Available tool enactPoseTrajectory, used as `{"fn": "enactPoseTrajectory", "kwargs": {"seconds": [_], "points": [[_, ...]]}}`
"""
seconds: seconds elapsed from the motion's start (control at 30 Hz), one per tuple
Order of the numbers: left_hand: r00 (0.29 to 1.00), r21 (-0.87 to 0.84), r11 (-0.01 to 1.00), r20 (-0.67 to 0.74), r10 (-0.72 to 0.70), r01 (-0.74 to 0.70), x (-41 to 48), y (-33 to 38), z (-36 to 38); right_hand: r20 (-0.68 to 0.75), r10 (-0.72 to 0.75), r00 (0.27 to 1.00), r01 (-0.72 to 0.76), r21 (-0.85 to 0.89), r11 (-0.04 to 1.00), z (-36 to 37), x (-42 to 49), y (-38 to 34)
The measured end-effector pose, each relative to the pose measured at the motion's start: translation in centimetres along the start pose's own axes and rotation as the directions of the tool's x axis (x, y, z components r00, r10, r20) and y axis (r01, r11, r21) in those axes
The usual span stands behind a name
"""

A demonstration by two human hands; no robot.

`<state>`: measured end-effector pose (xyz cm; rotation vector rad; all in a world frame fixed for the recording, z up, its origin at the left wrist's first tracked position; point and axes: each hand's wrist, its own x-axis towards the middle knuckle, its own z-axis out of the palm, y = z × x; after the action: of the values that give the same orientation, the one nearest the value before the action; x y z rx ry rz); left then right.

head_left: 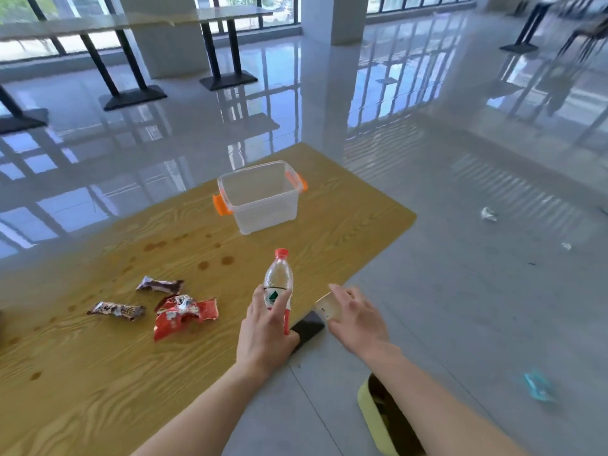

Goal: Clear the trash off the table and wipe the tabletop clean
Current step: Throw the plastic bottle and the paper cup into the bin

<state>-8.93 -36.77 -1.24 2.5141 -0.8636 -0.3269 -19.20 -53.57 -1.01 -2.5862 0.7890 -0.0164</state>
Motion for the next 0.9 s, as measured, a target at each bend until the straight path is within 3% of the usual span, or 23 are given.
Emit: {"fn": "enactPoseTrajectory", "kwargs": {"seconds": [0.17, 0.4, 0.7, 0.9], "points": [[0.998, -0.010, 0.998, 0.042, 0.056, -0.055, 0.3, 5.6, 4.1, -0.003, 0.081, 0.997, -0.081, 0.026, 0.996, -0.7, -1.1, 7.3], [0.968, 0.035, 0.988, 0.210, 0.140, -0.150, -1.1, 10.8, 10.7, 0.071, 0.282, 0.957, -0.287, 0.092, 0.953, 1.7, -5.1, 14.7], [0.884, 0.055, 0.979, 0.442, 0.151, -0.195, -1.2, 11.5, 20.3, 0.105, 0.489, 0.866, -0.498, 0.100, 0.861, 6.8, -9.5, 22.3], [0.852, 0.029, 0.985, 0.507, 0.130, -0.168, -1.6, 11.0, 27.0, 0.145, 0.593, 0.792, -0.607, 0.091, 0.789, 10.8, -11.2, 27.1]]}}
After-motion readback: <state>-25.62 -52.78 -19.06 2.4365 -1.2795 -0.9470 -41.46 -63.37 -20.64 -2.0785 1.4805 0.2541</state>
